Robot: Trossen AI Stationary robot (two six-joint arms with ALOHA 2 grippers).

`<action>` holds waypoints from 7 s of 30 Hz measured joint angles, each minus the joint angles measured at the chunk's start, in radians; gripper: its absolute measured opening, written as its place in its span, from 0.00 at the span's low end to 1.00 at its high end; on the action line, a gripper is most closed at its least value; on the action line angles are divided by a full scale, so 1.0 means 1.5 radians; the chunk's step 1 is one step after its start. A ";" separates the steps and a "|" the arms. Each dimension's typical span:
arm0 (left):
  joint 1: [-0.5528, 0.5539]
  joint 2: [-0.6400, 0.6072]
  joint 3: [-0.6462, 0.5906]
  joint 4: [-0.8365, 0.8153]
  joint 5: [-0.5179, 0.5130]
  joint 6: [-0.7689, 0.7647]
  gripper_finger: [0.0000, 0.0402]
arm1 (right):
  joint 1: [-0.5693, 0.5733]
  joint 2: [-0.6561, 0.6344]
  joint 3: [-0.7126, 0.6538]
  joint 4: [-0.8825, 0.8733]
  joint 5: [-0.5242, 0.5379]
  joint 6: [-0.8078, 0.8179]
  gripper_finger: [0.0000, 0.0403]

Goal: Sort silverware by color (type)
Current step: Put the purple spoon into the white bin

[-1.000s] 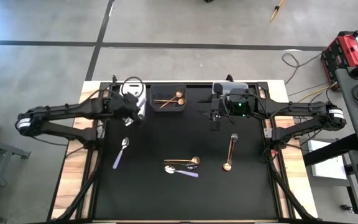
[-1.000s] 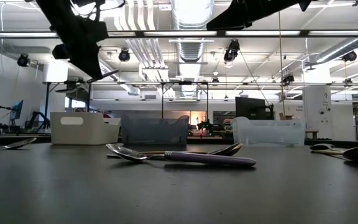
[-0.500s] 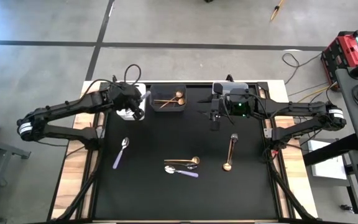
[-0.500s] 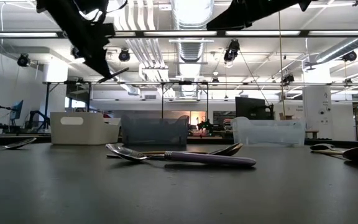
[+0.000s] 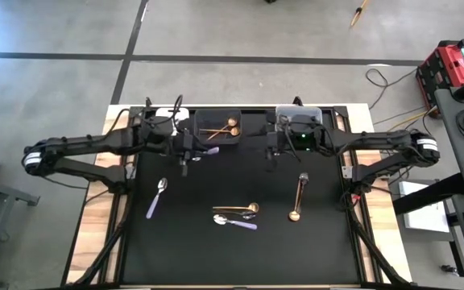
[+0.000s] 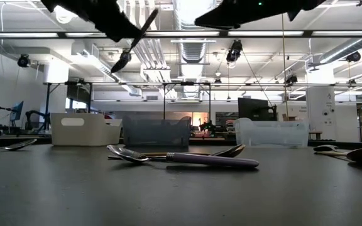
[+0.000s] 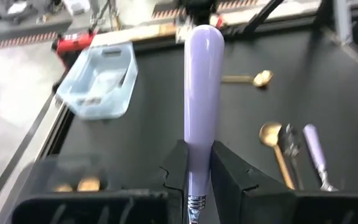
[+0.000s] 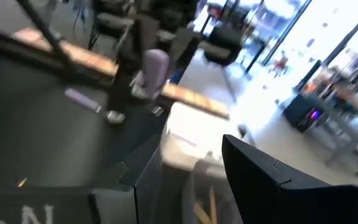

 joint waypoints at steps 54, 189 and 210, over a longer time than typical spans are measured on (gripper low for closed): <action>-0.093 0.259 -0.051 0.640 -0.316 -0.101 0.00 | -0.015 0.121 0.030 0.207 0.071 0.063 0.39; -0.239 -0.244 -0.402 0.478 -0.117 -0.122 0.00 | 0.350 0.510 0.341 -0.676 0.019 0.882 0.48; -0.239 -0.243 -0.402 0.478 -0.121 -0.122 0.00 | 0.349 0.510 0.339 -0.690 0.046 0.875 0.13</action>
